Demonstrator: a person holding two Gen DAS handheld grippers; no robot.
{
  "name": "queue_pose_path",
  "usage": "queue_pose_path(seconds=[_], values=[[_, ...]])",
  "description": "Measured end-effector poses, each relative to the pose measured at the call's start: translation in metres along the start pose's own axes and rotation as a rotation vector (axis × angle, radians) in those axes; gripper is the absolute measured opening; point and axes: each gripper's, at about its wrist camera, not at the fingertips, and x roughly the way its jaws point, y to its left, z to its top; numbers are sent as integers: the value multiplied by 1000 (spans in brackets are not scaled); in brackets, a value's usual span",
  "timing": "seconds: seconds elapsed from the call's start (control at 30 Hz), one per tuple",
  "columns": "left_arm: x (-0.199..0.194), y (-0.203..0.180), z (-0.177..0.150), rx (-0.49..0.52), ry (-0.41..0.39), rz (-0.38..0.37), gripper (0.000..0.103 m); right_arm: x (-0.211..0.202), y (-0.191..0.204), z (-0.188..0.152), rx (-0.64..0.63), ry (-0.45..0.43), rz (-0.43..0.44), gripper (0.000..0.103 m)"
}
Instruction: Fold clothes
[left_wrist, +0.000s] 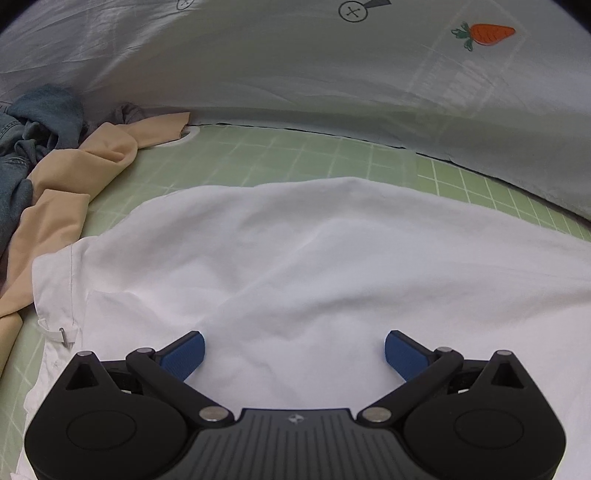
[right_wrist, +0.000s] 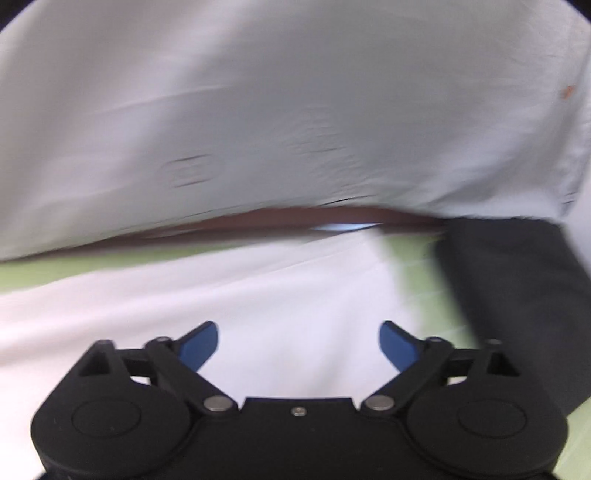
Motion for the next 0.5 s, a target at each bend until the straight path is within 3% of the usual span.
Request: queue_pose_path(seconds=[0.1, 0.23, 0.43, 0.5], values=[[0, -1, -3, 27, -4, -2, 103, -27, 25, -26, -22, 26, 73, 98], [-7, 5, -4, 8, -6, 4, 103, -51, 37, -57, -29, 84, 79, 98], [-61, 7, -15, -52, -92, -32, 103, -84, 24, -92, 80, 226, 79, 99], [-84, 6, -28, -67, -114, -54, 103, -102, 17, -100, 130, 222, 88, 99]])
